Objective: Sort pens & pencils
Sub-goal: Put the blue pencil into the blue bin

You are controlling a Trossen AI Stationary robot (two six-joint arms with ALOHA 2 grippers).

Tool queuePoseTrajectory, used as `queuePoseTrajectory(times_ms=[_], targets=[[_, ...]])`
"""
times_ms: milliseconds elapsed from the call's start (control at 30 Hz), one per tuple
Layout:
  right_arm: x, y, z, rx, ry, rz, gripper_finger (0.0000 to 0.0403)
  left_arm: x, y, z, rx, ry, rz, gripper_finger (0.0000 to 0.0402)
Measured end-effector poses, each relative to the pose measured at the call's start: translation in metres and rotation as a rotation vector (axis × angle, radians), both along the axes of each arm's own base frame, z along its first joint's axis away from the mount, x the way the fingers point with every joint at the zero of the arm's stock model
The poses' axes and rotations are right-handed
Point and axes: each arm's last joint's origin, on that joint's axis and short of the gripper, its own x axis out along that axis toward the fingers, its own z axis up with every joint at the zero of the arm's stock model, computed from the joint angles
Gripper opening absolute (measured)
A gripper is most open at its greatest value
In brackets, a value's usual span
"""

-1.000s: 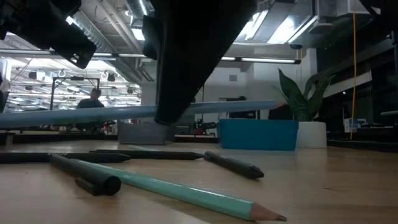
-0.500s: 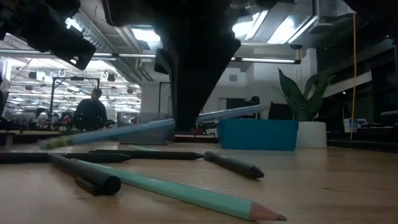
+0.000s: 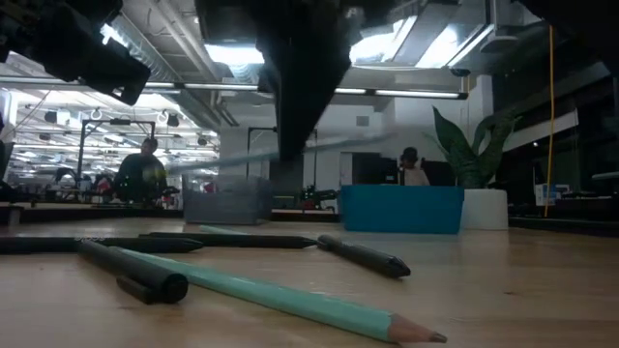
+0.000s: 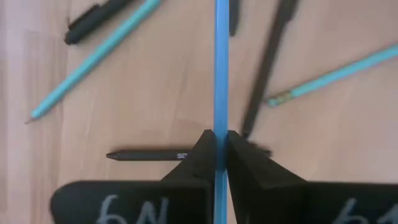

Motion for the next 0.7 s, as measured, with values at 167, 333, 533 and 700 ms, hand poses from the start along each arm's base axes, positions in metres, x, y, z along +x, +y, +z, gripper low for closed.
queuePoseTrajectory(times_ms=[167, 333, 533, 700], targets=[[-0.004, -0.013, 0.017, -0.065, -0.031, -0.025, 0.0027, 0.0, 0.0, 0.0, 0.01, 0.0, -0.003, 0.0064], [-0.011, -0.028, 0.041, -0.126, -0.064, -0.06, 0.0022, 0.0, 0.0, 0.0, 0.042, -0.006, -0.015, 0.0064], [-0.02, -0.04, 0.067, -0.182, -0.123, -0.106, 0.0029, 0.0, 0.0, 0.0, 0.077, -0.015, -0.028, 0.0064], [-0.026, -0.051, 0.082, -0.22, -0.143, -0.134, 0.0022, 0.0, 0.0, 0.0, 0.079, -0.017, -0.029, 0.0064]])
